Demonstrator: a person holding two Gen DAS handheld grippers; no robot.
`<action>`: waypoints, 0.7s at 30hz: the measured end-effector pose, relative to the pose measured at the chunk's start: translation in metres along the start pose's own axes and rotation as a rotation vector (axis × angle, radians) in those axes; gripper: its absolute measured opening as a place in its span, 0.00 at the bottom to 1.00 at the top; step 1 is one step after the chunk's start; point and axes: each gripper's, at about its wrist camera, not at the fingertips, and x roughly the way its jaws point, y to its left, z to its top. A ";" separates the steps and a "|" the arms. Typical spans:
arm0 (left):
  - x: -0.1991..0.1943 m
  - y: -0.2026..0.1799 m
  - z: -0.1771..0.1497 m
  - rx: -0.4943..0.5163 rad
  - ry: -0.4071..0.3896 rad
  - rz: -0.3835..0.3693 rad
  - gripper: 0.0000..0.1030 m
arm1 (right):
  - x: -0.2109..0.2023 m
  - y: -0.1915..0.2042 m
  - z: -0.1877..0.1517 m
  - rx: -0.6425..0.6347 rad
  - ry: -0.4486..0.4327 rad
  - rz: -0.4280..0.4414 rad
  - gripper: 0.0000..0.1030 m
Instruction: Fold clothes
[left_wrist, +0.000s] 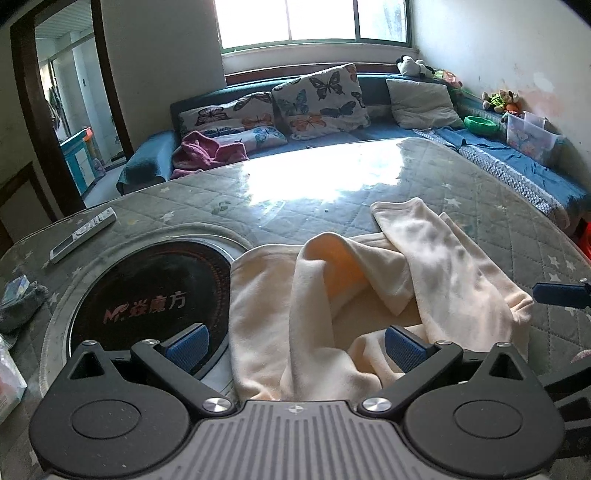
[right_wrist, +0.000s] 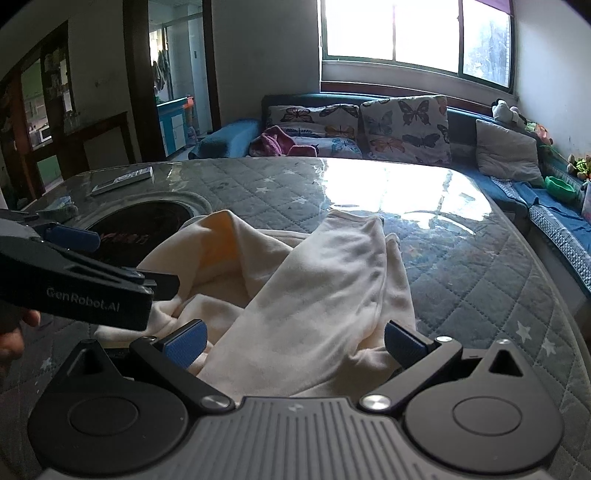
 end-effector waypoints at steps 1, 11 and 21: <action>0.001 0.000 0.001 0.002 0.000 0.001 1.00 | 0.001 0.000 0.001 -0.003 0.000 -0.001 1.00; 0.023 -0.002 0.016 0.033 -0.017 -0.003 1.00 | 0.018 -0.009 0.016 0.003 0.004 -0.010 1.00; 0.044 -0.002 0.028 0.072 -0.017 -0.043 0.88 | 0.037 -0.016 0.025 0.013 0.028 -0.015 0.99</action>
